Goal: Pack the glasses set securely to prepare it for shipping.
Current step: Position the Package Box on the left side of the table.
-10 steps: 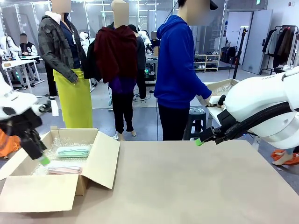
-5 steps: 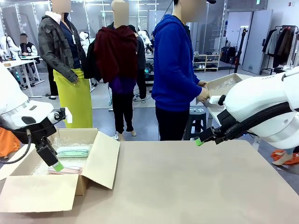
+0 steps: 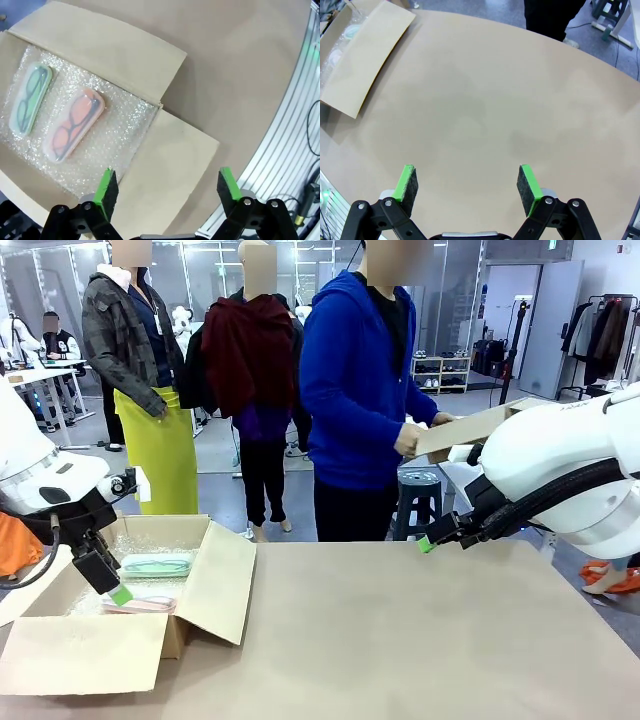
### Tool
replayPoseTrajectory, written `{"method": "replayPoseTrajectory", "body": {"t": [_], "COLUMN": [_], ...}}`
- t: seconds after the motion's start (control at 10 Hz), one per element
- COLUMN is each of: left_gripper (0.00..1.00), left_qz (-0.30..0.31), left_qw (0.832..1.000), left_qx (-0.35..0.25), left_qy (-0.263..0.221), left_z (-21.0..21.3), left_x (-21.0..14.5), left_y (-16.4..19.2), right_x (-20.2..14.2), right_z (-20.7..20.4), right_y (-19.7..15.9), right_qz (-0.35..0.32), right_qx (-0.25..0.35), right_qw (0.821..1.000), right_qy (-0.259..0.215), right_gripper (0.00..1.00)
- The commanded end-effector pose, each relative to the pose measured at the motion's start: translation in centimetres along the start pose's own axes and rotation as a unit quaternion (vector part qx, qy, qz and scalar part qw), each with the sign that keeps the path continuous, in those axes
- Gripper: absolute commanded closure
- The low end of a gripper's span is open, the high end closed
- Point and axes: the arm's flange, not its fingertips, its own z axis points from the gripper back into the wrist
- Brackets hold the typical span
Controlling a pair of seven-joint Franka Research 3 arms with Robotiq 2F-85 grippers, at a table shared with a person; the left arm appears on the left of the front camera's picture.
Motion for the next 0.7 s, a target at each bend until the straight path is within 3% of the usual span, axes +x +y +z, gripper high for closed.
{"method": "replayPoseTrajectory", "body": {"t": [0.0, 0.6], "left_gripper": [0.0, 0.0], "left_qz": [0.004, 0.004], "left_qw": [1.0, 1.0], "left_qx": [0.005, 0.005], "left_qy": [0.005, 0.005], "left_z": [0.26, 0.26], "left_x": [-0.12, -0.12], "left_y": [-0.27, -0.27], "right_x": [0.16, 0.16], "right_z": [0.2, 0.2], "right_y": [0.38, 0.38], "right_qz": [-0.011, -0.011], "right_qx": [-0.001, -0.001], "right_qw": [1.0, 1.0], "right_qy": [0.0, 0.0], "right_gripper": [0.0, 0.0]}}
